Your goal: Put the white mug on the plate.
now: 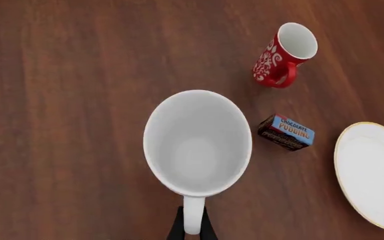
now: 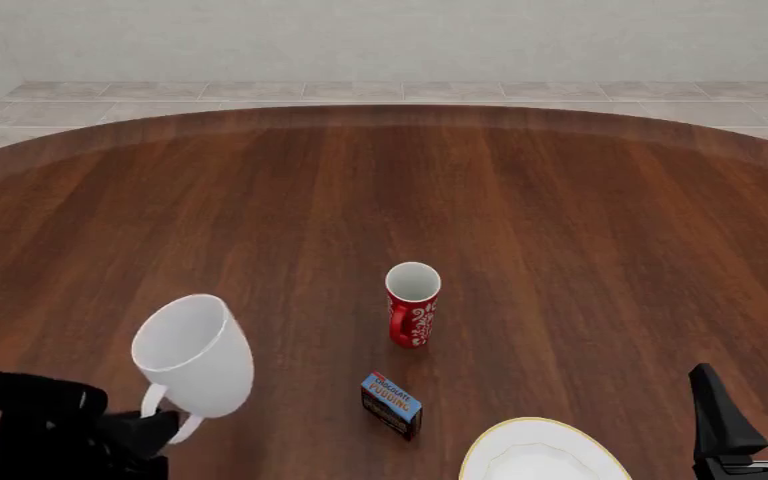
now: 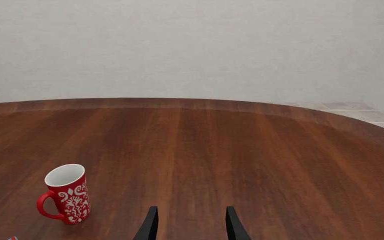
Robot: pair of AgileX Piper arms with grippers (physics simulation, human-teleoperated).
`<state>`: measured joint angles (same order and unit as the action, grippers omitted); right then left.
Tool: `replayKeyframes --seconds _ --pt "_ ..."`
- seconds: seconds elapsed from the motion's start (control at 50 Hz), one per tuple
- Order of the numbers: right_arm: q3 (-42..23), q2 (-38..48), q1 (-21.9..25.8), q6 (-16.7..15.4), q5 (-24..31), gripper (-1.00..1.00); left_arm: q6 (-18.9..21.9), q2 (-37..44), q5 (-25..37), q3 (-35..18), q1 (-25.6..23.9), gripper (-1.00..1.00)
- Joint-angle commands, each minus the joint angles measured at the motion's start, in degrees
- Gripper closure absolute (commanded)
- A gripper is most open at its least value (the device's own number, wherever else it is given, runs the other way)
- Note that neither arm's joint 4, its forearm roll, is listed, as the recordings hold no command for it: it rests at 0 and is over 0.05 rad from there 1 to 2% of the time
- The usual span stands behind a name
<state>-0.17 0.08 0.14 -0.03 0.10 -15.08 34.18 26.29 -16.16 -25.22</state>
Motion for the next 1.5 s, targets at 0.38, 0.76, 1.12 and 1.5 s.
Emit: replayKeyframes --seconds 0.38,0.76,1.12,1.5 --pt "-0.01 0.06 -0.10 -0.02 -0.04 -1.00 -8.98 2.18 1.25 -4.85 -15.30 1.00" --pt "-0.01 0.06 -0.10 -0.02 -0.04 -1.00 -8.83 7.76 -1.95 -8.55 -22.15 1.00" --pt "-0.01 0.06 -0.09 -0.03 -0.03 -1.00 -9.46 12.10 -3.55 -13.59 -26.00 1.00" --pt "-0.01 0.06 -0.09 -0.01 -0.03 -1.00 -9.19 18.99 -5.41 -19.55 -30.58 1.00"
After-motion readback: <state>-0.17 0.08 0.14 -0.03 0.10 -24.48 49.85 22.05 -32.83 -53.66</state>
